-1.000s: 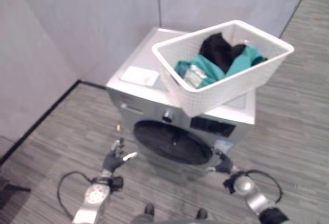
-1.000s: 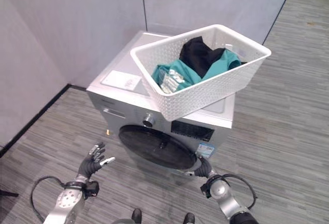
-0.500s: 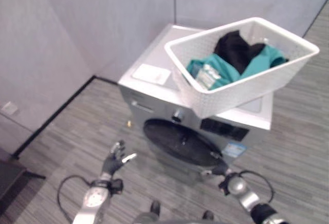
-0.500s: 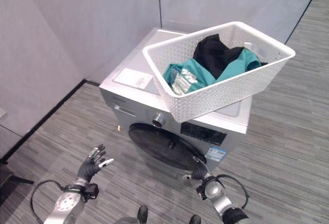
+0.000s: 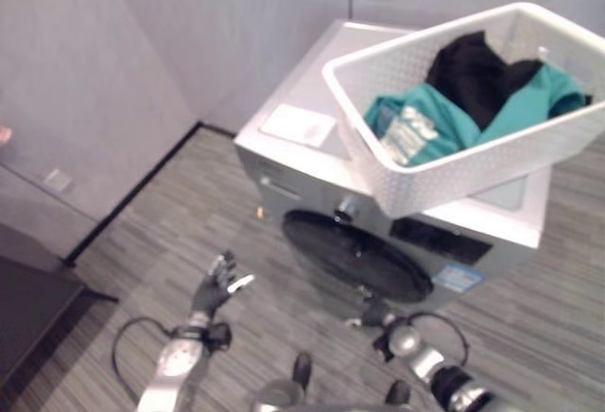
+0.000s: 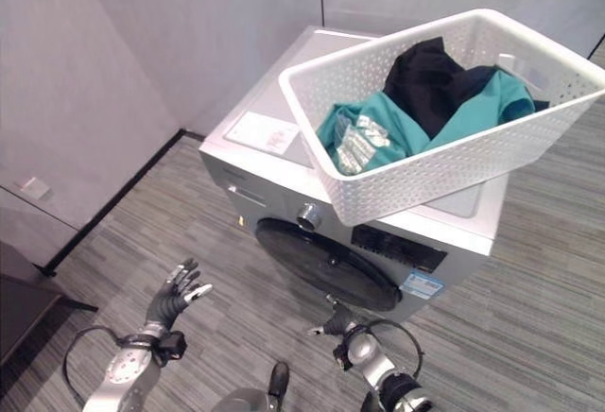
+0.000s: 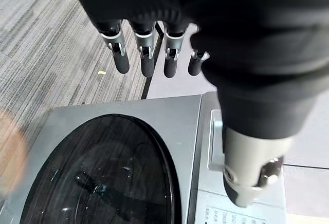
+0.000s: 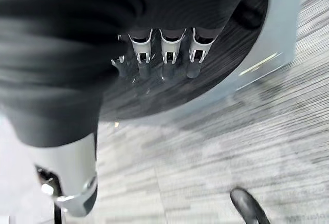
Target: Grab the laundry basket,head to the washer,open it,put in the laundry and shut it.
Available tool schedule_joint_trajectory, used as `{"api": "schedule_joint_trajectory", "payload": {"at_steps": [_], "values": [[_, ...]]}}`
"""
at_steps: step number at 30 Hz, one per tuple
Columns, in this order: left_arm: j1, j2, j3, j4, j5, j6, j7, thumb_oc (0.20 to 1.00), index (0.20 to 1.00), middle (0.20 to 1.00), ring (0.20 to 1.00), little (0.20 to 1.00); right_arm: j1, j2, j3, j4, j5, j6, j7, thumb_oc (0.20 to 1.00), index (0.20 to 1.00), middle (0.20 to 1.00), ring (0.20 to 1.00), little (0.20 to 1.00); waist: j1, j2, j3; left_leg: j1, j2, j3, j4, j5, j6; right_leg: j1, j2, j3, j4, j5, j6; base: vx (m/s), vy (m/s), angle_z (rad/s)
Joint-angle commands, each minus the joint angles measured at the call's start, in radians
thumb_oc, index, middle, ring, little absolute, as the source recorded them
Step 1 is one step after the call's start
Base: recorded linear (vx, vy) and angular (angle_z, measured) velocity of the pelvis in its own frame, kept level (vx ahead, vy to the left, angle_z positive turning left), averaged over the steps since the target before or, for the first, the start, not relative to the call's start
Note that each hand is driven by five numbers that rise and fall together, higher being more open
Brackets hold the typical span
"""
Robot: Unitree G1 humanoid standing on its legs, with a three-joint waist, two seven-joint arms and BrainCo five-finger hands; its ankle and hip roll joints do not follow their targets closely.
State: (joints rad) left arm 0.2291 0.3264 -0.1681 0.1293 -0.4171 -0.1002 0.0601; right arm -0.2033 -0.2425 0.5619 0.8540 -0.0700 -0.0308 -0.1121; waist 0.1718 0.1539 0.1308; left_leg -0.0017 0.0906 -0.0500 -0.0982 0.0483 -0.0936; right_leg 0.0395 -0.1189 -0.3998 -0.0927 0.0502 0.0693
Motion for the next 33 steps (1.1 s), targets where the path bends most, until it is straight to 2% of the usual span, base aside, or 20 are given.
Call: {"api": "schedule_joint_trajectory", "payload": {"at_steps": [1, 4, 5, 8, 11, 21, 26, 30, 33], "values": [[-0.039, 0.048, -0.003, -0.069, -0.023, -0.047, 0.022, 1.000, 1.000, 1.000, 1.000, 1.000, -0.073, -0.011, 0.005, -0.097, -0.020, -0.055, -0.019, 1.000, 1.000, 1.000, 1.000, 1.000, 0.001, -0.069, 0.033, -0.041, -0.026, 0.010, 0.022, -0.026, 0.036, 0.061, -0.050, 0.086, 0.011, -0.120, 0.044, 0.00, 0.000, 0.00], [-0.024, 0.051, 0.011, -0.047, -0.018, -0.042, 0.031, 1.000, 1.000, 1.000, 1.000, 1.000, 0.002, -0.071, -0.062, -0.254, -0.044, -0.054, -0.048, 1.000, 1.000, 1.000, 1.000, 1.000, -0.025, -0.080, 0.030, -0.029, -0.022, 0.022, 0.017, -0.032, 0.036, 0.065, -0.048, 0.093, 0.009, -0.124, 0.043, 0.03, -0.004, -0.01], [-0.017, 0.047, 0.026, -0.035, -0.018, -0.035, 0.038, 1.000, 1.000, 1.000, 1.000, 1.000, 0.078, -0.102, -0.101, -0.337, -0.073, -0.051, -0.052, 1.000, 1.000, 1.000, 1.000, 1.000, -0.047, -0.090, 0.026, -0.020, -0.017, 0.030, 0.015, -0.039, 0.037, 0.068, -0.046, 0.100, 0.009, -0.125, 0.043, 0.05, 0.000, 0.00], [-0.003, 0.041, 0.044, -0.037, -0.012, -0.038, 0.039, 1.000, 1.000, 1.000, 1.000, 1.000, 0.171, -0.142, -0.139, -0.414, -0.113, -0.048, -0.042, 1.000, 1.000, 1.000, 1.000, 1.000, -0.068, -0.102, 0.018, -0.005, -0.014, 0.037, 0.013, -0.051, 0.041, 0.070, -0.044, 0.113, 0.009, -0.125, 0.046, 0.05, -0.017, -0.10], [0.010, 0.042, 0.052, -0.056, -0.006, -0.041, 0.029, 1.000, 1.000, 1.000, 1.000, 1.000, 0.179, -0.142, -0.145, -0.391, -0.126, -0.044, -0.036, 1.000, 1.000, 1.000, 1.000, 1.000, -0.070, -0.107, 0.011, 0.005, -0.013, 0.041, 0.013, -0.059, 0.043, 0.073, -0.044, 0.121, 0.009, -0.124, 0.047, 0.04, -0.018, -0.08], [0.012, 0.043, 0.056, -0.074, -0.033, -0.049, 0.022, 1.000, 1.000, 1.000, 1.000, 1.000, 0.047, -0.104, -0.125, -0.240, -0.126, -0.029, -0.074, 1.000, 1.000, 1.000, 1.000, 1.000, -0.042, -0.094, 0.015, 0.000, -0.020, 0.036, 0.011, -0.054, 0.043, 0.074, -0.052, 0.112, 0.005, -0.124, 0.051, 0.01, -0.005, -0.06], [-0.002, 0.043, 0.050, -0.078, -0.056, -0.054, 0.019, 1.000, 1.000, 1.000, 1.000, 1.000, -0.082, -0.109, -0.127, -0.142, -0.137, -0.017, -0.126, 1.000, 1.000, 1.000, 1.000, 1.000, -0.013, -0.069, 0.029, -0.030, -0.033, 0.016, 0.011, -0.041, 0.042, 0.060, -0.062, 0.096, 0.005, -0.118, 0.054, -0.03, 0.003, 0.14], [-0.021, 0.047, 0.042, -0.079, -0.071, -0.049, 0.019, 1.000, 1.000, 1.000, 1.000, 1.000, -0.151, -0.119, -0.157, -0.122, -0.156, 0.009, -0.180, 1.000, 1.000, 1.000, 1.000, 1.000, -0.004, -0.055, 0.037, -0.046, -0.038, 0.005, 0.012, -0.035, 0.043, 0.052, -0.065, 0.094, 0.005, -0.115, 0.053, -0.03, 0.001, 0.08], [-0.031, 0.048, 0.050, -0.077, -0.074, -0.041, 0.017, 1.000, 1.000, 1.000, 1.000, 1.000, -0.127, -0.141, -0.197, -0.186, -0.182, 0.031, -0.202, 1.000, 1.000, 1.000, 1.000, 1.000, -0.012, -0.054, 0.035, -0.047, -0.039, 0.008, 0.011, -0.035, 0.043, 0.054, -0.064, 0.093, 0.006, -0.118, 0.050, 0.01, 0.002, 0.12]]}}
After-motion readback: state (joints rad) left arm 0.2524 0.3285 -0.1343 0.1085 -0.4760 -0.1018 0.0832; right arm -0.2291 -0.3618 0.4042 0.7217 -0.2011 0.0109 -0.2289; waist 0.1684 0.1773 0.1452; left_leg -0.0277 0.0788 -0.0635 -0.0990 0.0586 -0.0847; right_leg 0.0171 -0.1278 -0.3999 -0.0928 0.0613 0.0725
